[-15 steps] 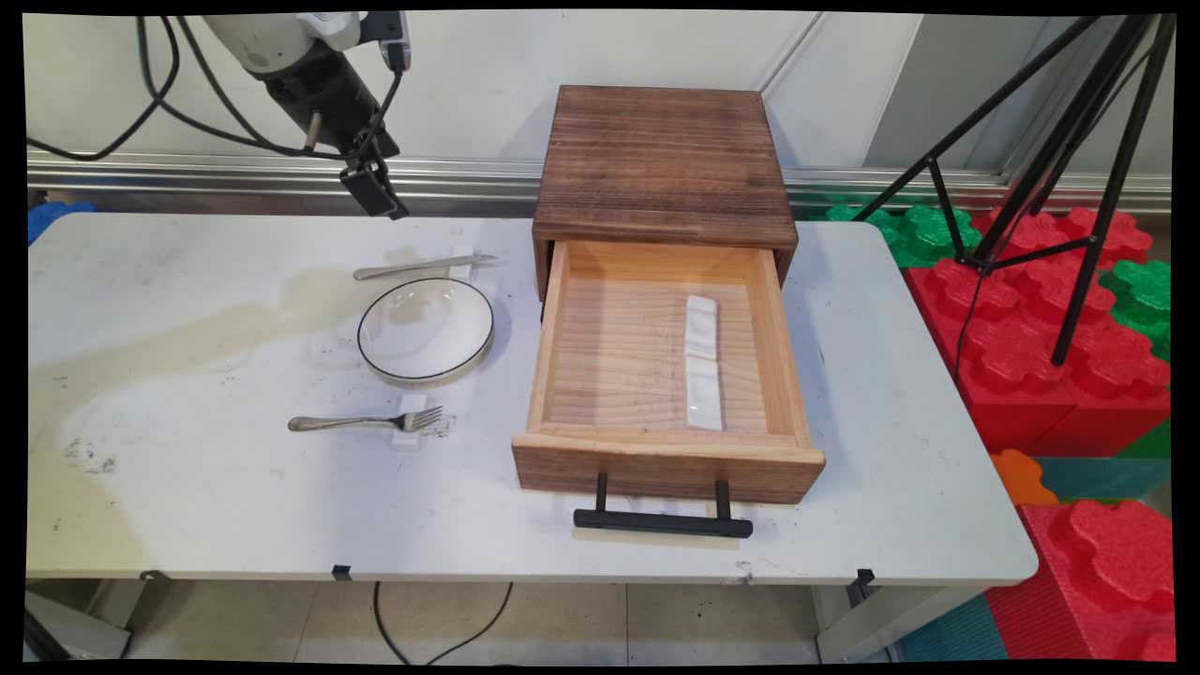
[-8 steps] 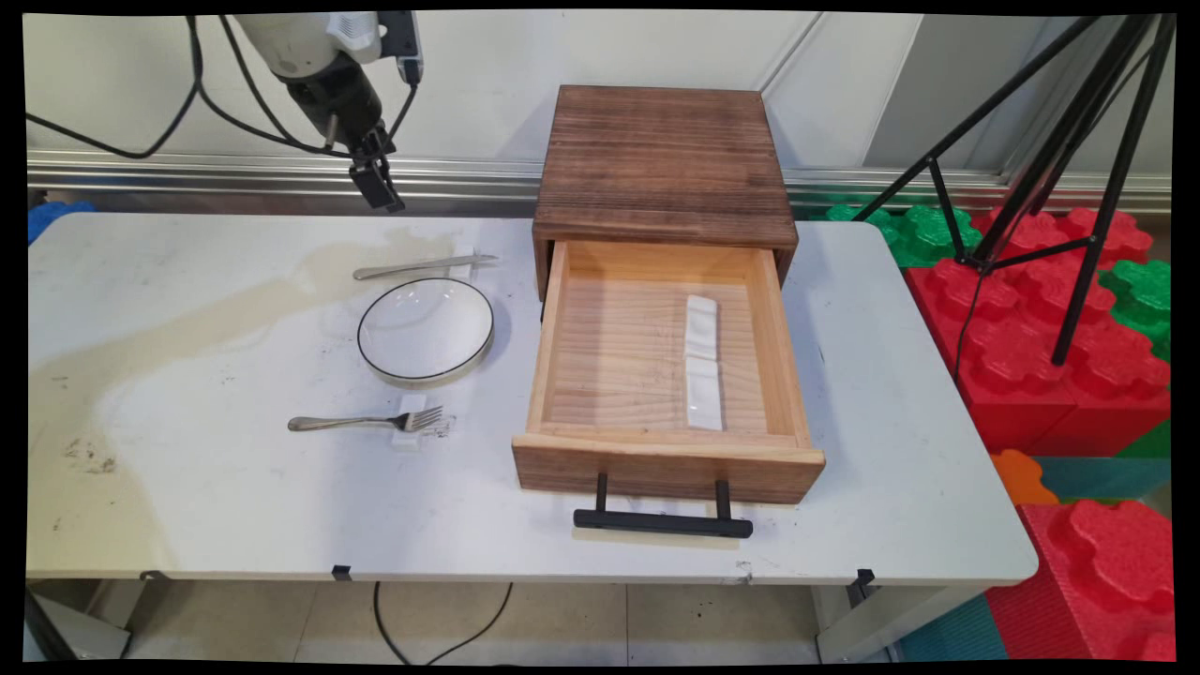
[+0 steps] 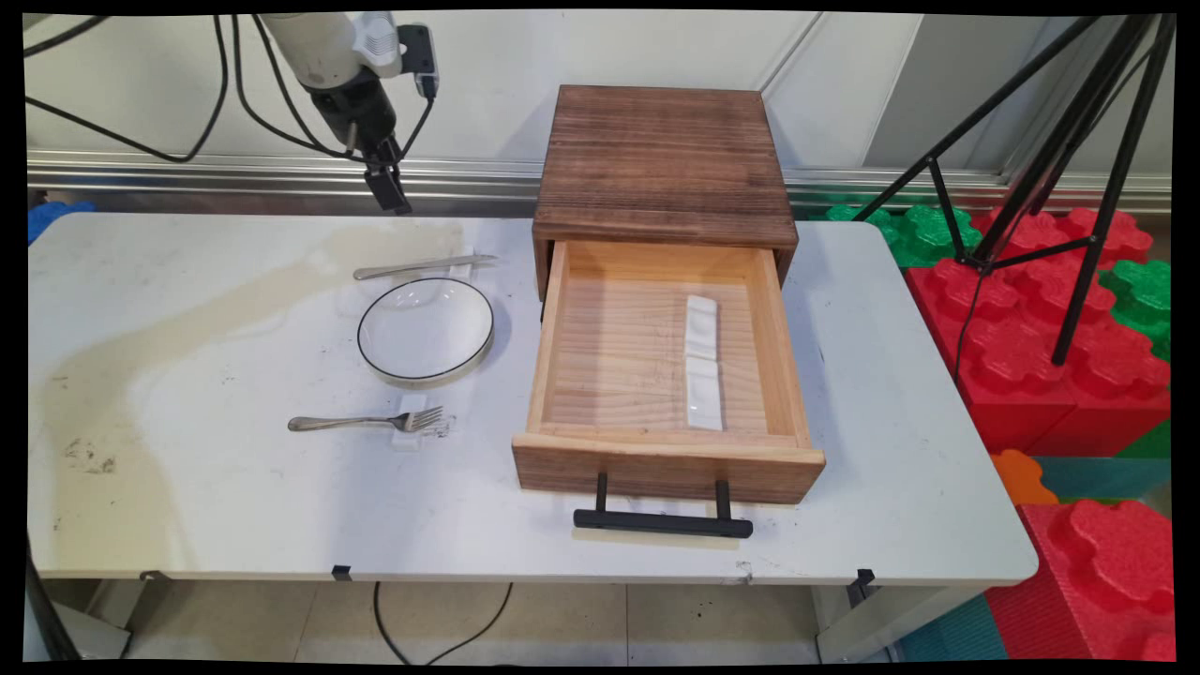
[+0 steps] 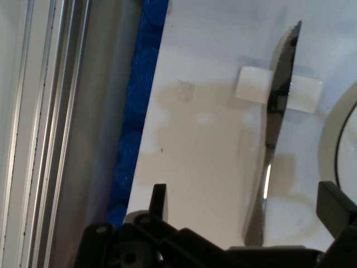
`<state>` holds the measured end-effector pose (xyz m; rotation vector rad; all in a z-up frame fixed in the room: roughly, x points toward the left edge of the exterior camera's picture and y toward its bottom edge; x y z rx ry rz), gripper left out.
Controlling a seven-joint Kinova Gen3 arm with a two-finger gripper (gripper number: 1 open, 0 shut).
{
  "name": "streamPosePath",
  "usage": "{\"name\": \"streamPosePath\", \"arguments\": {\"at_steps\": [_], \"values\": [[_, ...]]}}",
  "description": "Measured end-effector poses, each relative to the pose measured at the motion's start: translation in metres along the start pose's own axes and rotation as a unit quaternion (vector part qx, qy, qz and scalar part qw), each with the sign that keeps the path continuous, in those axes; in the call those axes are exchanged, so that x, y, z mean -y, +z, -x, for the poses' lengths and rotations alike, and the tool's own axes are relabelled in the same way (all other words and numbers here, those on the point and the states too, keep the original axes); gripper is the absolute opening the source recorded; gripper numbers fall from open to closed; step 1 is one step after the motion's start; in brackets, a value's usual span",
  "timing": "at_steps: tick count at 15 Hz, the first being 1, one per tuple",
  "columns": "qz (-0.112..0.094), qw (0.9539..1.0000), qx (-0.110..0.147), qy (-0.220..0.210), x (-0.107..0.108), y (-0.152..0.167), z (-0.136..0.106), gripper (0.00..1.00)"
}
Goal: Pick up the knife from the left of the white plate
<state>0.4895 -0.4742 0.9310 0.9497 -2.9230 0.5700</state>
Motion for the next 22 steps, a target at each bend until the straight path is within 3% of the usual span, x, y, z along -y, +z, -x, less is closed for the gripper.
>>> {"name": "streamPosePath", "arguments": {"at_steps": [10, 22], "values": [[0.018, 0.9997, 0.005, 0.016, 0.021, 0.035, -0.010, 1.00], [0.077, 0.9953, 0.021, 0.054, 0.031, 0.082, -0.006, 1.00]]}}
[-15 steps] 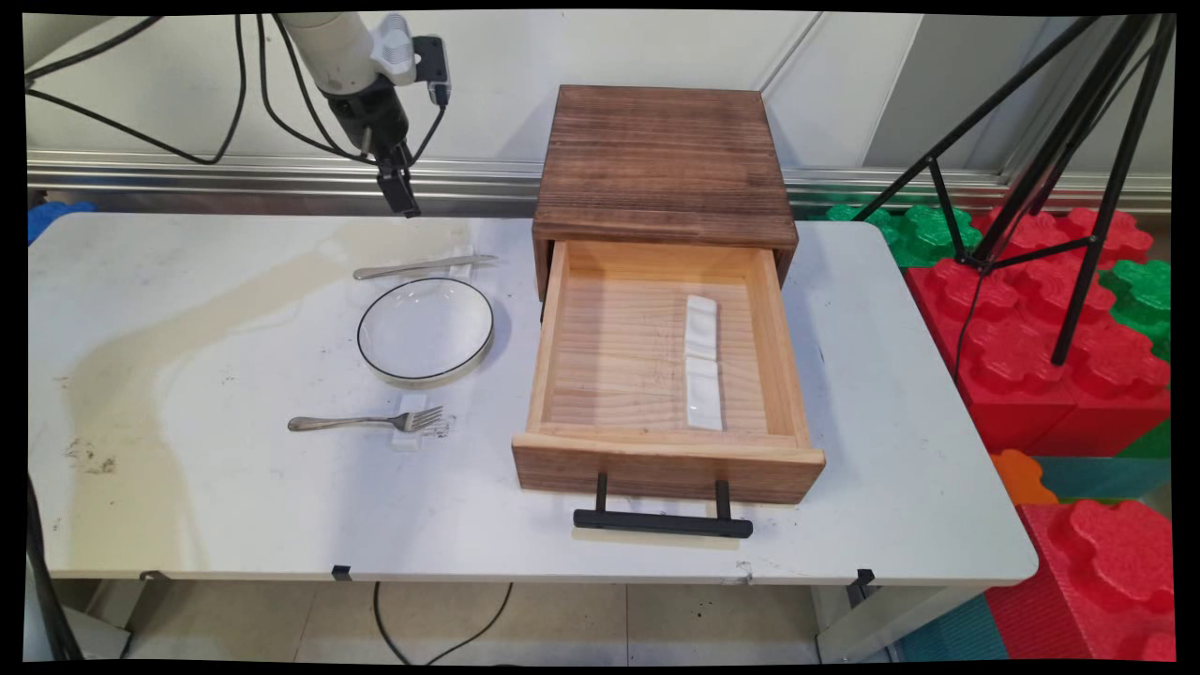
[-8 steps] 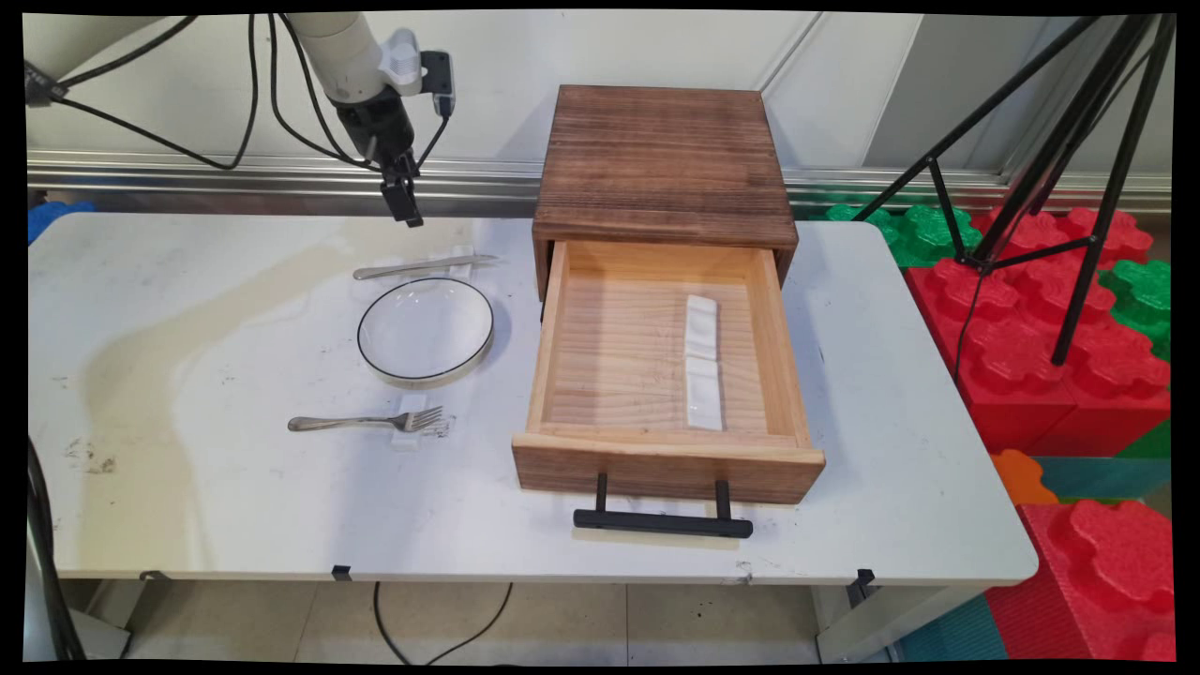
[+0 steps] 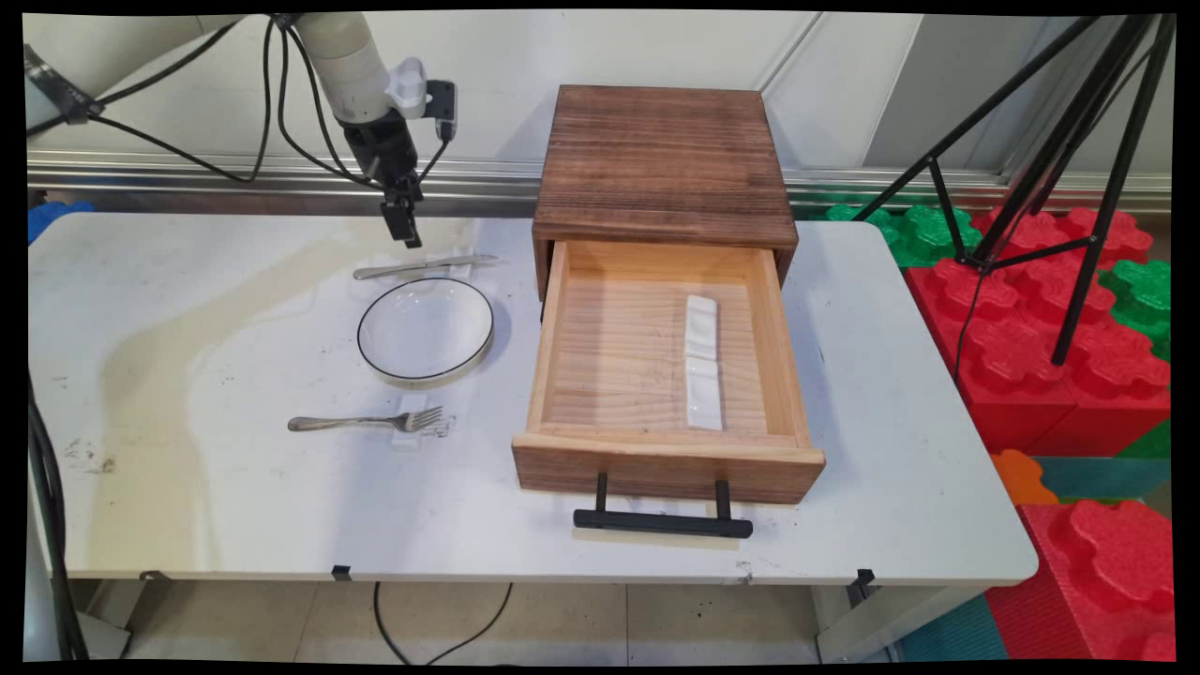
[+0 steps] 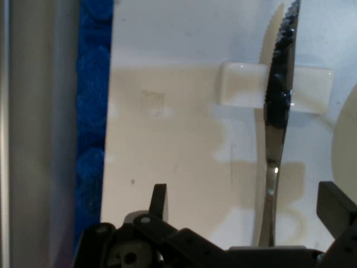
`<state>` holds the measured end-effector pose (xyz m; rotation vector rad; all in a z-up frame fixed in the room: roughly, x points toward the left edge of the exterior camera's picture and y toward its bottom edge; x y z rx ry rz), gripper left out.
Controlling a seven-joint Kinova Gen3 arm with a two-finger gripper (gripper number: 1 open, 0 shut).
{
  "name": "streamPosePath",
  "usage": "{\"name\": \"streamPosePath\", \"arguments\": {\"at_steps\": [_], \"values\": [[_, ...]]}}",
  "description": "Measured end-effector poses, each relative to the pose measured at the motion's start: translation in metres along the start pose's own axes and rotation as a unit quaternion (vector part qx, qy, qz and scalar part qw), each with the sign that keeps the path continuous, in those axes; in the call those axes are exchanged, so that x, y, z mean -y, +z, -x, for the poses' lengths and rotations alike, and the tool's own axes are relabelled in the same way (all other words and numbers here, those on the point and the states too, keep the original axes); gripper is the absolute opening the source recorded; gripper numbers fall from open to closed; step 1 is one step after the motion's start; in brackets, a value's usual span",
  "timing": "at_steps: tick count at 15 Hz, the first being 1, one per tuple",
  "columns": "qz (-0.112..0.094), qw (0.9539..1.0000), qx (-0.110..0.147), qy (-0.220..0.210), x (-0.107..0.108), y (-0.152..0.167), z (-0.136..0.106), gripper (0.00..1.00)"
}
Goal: Pick up the knife from the left of the white plate
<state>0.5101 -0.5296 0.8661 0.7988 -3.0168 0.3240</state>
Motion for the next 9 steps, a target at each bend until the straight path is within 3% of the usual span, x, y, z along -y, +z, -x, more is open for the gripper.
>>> {"name": "streamPosePath", "arguments": {"at_steps": [9], "values": [[0.026, 0.9996, -0.003, 0.002, 0.003, 0.032, -0.003, 1.00]]}}
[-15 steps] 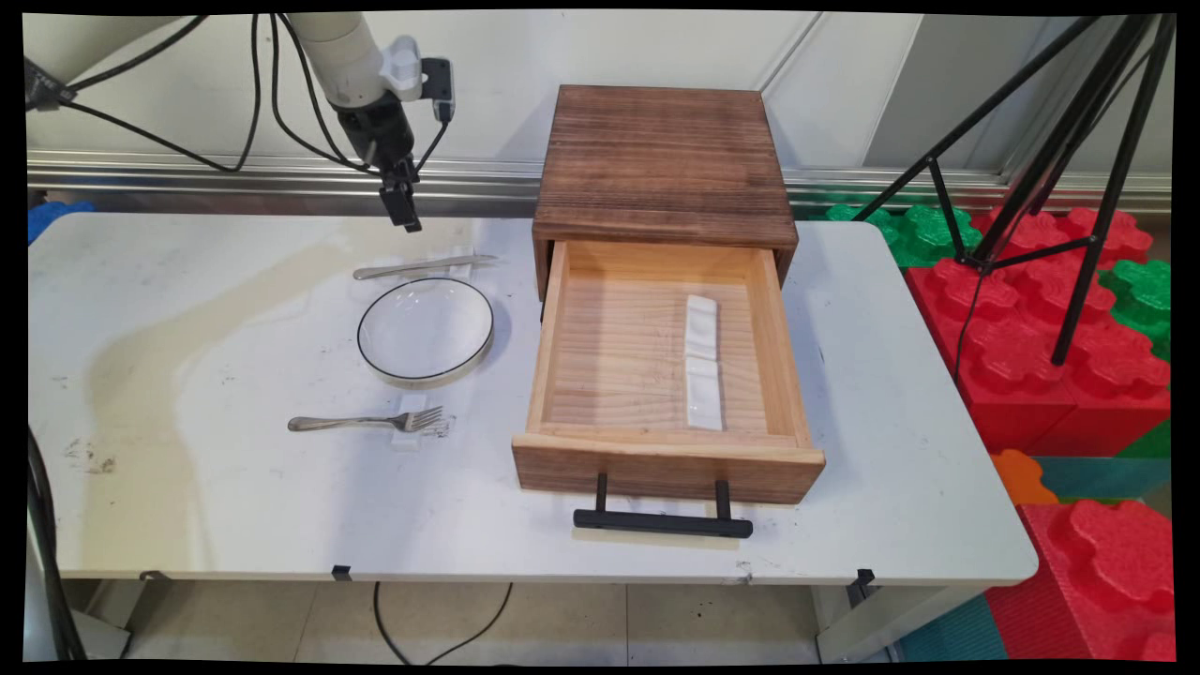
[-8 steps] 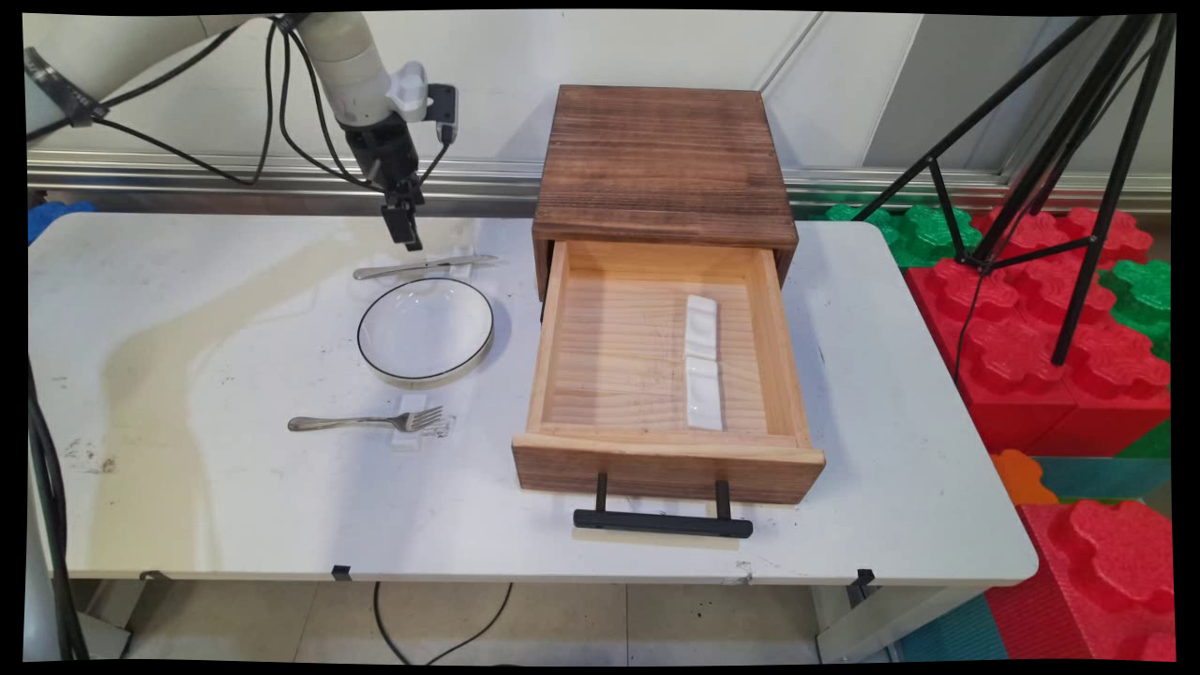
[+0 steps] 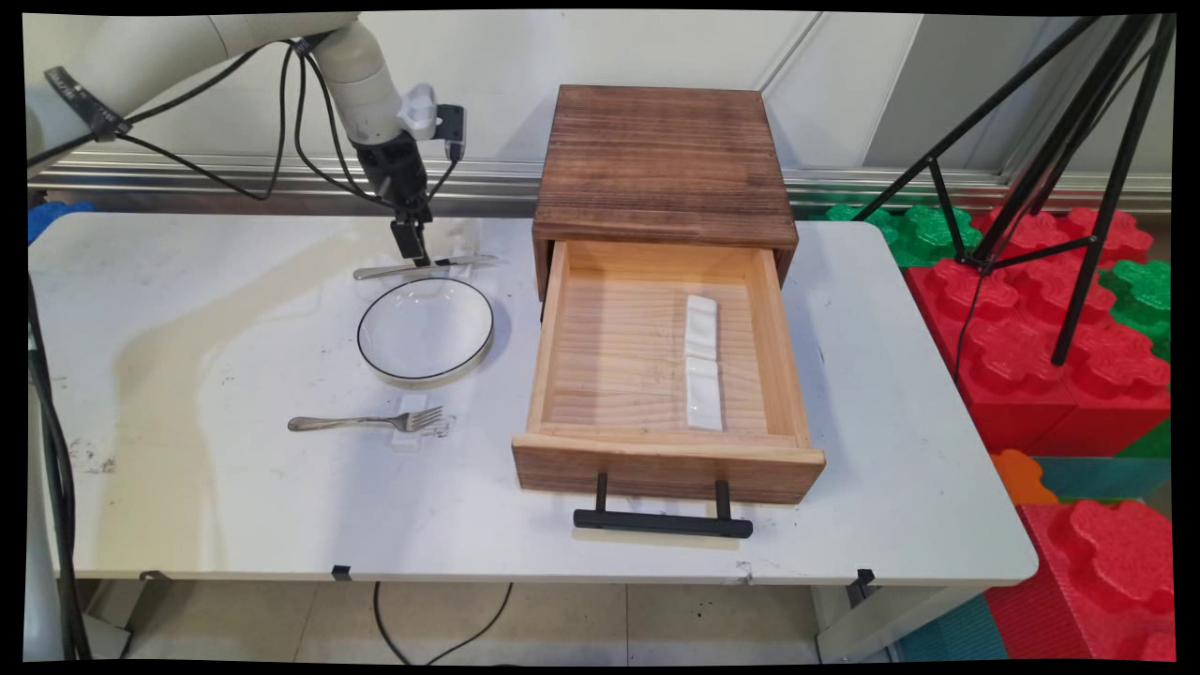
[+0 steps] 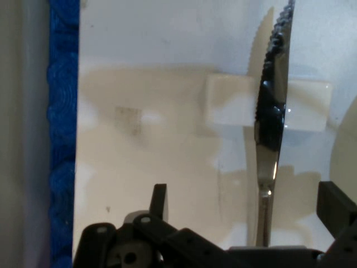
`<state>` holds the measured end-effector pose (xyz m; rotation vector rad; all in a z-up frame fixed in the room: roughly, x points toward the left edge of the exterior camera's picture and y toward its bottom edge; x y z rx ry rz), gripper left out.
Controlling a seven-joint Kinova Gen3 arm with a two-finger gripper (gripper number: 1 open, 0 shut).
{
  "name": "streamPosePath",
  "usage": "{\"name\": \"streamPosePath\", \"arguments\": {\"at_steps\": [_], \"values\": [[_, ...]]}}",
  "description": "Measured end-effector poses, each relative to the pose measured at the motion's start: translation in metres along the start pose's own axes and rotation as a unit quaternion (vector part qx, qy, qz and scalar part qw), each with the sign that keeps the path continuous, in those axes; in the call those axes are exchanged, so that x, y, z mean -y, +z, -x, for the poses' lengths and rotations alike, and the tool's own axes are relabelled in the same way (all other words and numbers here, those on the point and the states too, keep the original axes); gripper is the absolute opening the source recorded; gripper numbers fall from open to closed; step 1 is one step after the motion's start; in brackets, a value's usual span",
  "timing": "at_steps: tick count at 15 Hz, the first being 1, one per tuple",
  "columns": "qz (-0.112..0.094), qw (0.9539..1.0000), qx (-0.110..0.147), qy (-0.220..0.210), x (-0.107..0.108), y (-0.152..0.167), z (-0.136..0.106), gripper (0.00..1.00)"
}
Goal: Pick up the knife from the left of the white plate
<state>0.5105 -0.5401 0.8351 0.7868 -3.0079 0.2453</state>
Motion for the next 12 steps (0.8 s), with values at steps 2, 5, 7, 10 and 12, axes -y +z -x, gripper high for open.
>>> {"name": "streamPosePath", "arguments": {"at_steps": [2, 5, 7, 10, 12], "values": [[0.003, 1.0000, 0.000, 0.000, 0.001, 0.005, -0.001, 1.00], [0.006, 1.0000, 0.000, 0.000, 0.004, 0.012, 0.000, 1.00], [0.009, 1.0000, 0.000, 0.001, 0.006, 0.015, 0.000, 1.00], [0.016, 0.9999, 0.001, 0.000, 0.007, 0.020, 0.001, 1.00], [0.019, 0.9998, 0.002, 0.000, 0.007, 0.023, 0.002, 1.00]]}}
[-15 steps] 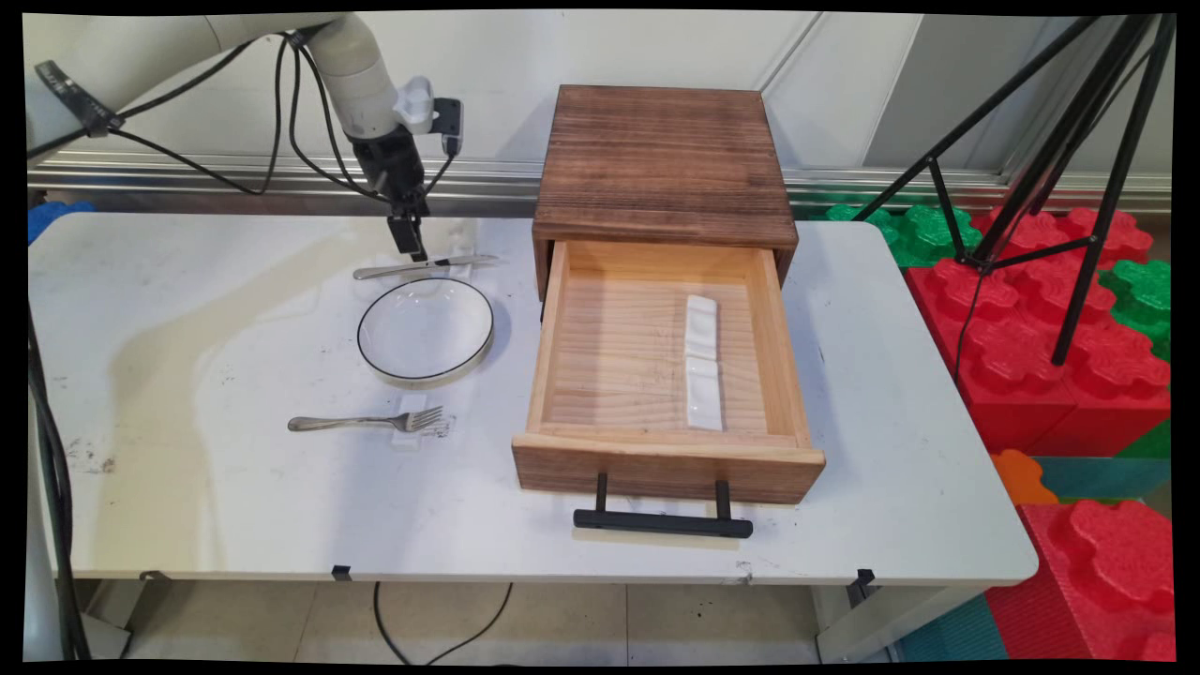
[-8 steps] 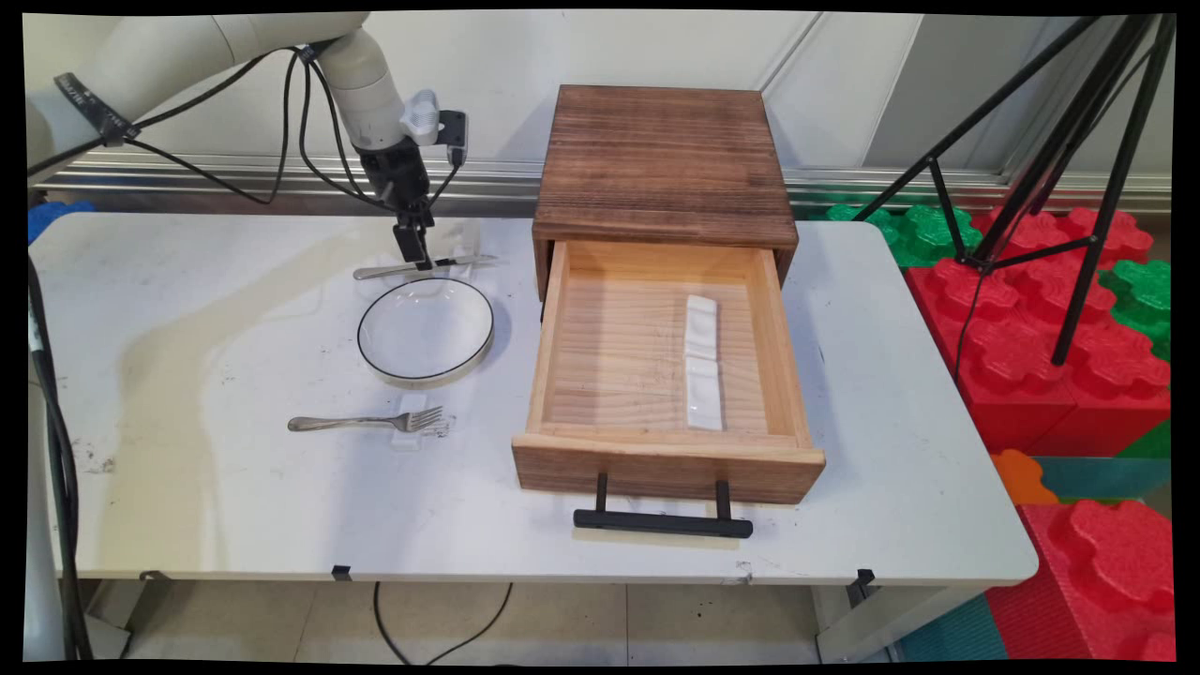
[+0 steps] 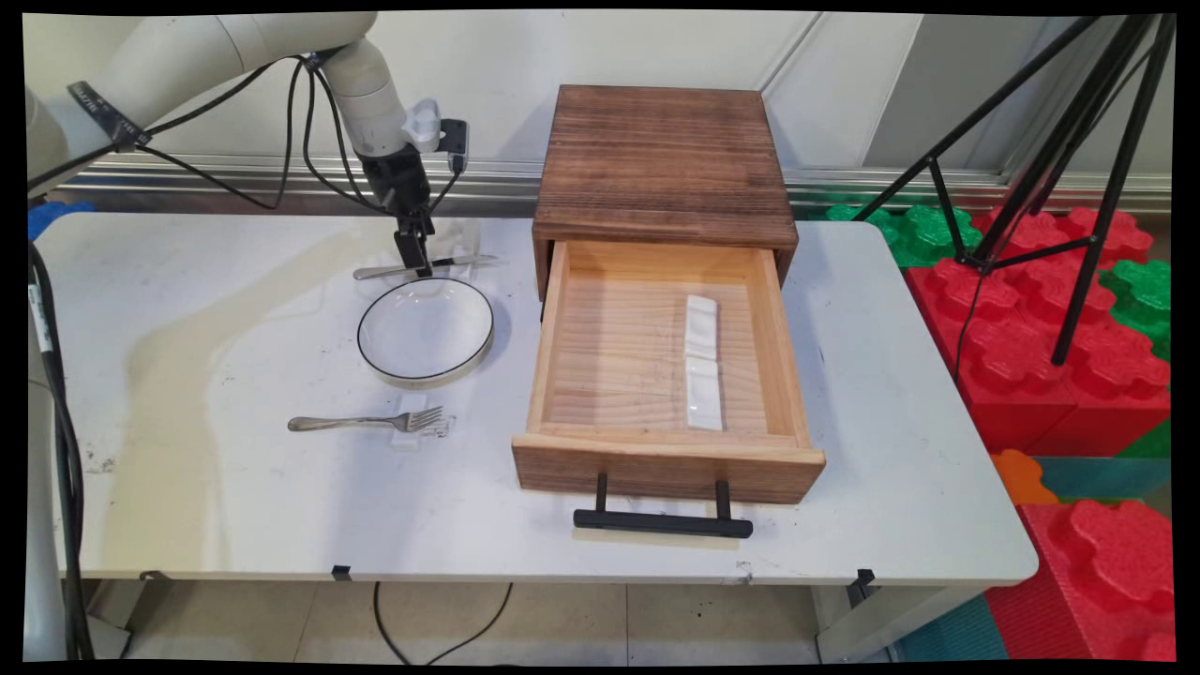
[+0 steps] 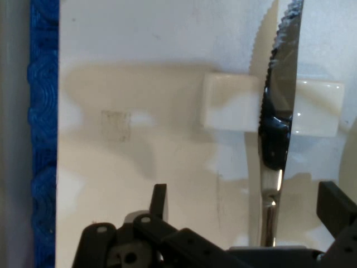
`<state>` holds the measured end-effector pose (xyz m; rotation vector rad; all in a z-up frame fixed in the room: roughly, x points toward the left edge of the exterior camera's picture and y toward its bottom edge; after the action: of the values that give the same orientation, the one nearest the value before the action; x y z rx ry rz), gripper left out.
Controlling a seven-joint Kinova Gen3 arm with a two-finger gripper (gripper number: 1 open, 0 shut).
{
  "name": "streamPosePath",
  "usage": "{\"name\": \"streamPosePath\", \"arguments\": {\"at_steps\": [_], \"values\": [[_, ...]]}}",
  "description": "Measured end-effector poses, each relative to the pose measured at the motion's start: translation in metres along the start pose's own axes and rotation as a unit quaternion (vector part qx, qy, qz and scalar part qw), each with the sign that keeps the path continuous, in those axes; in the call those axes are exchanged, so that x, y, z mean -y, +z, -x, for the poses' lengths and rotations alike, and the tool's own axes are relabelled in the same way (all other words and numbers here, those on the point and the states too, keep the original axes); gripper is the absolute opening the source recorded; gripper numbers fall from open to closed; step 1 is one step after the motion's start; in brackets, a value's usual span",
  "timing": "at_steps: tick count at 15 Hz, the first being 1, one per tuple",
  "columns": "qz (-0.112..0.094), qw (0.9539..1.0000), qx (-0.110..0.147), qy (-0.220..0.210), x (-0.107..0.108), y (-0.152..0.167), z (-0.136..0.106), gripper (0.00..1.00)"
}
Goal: Pick up the knife from the left of the white plate, then place the picked object into the drawer
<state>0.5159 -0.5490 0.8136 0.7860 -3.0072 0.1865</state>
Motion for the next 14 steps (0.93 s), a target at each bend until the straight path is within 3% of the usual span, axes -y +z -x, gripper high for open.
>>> {"name": "streamPosePath", "arguments": {"at_steps": [3, 4, 14], "values": [[0.003, 1.0000, 0.001, 0.000, 0.0008, 0.0031, 0.0001, 1.00], [0.004, 1.0000, 0.000, 0.000, 0.0013, 0.0041, 0.0002, 0.00], [0.009, 0.9998, -0.011, -0.014, -0.0052, -0.0004, 0.0032, 0.00]]}}
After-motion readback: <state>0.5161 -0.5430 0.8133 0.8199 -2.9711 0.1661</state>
